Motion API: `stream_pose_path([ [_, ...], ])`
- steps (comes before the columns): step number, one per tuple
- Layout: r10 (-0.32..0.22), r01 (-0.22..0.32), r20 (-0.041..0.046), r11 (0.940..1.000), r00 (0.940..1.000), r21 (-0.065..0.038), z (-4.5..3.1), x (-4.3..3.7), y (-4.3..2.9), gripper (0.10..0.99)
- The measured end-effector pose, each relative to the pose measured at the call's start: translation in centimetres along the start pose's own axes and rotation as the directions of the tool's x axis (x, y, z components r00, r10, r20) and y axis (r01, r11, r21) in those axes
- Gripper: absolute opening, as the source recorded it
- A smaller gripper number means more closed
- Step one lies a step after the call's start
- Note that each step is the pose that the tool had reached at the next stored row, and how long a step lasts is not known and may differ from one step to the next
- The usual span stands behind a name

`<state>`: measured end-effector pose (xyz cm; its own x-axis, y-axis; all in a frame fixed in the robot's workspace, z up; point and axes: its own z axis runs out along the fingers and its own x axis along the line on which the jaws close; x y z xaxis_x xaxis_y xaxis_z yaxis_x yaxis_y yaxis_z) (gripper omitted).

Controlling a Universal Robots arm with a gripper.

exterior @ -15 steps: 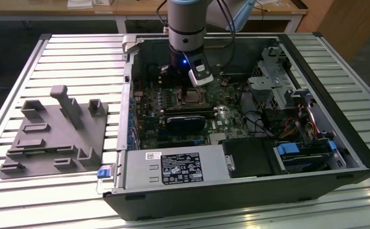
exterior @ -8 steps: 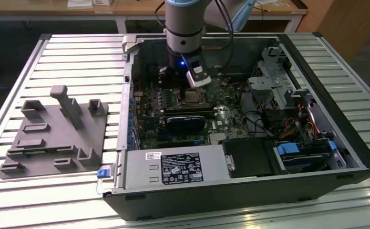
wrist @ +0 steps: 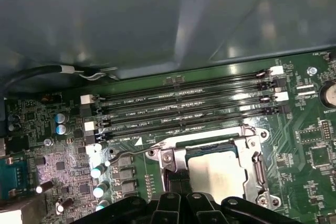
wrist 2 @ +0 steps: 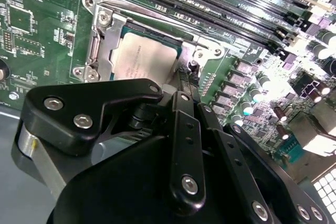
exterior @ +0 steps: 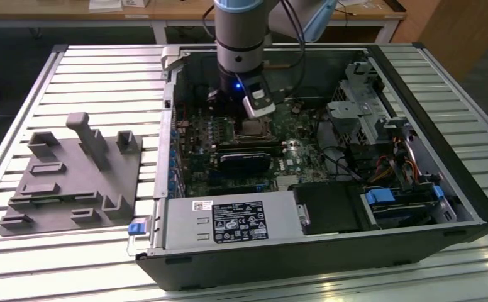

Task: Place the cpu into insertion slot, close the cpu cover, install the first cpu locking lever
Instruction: 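Close the cpu cover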

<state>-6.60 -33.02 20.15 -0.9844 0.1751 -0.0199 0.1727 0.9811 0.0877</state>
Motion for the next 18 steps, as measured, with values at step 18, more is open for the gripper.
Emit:
stream_pose_path([
  [18,0.0,0.0,-0.0001,1.0,1.0,0.0,0.32,0.08,-0.04,0.106],
])
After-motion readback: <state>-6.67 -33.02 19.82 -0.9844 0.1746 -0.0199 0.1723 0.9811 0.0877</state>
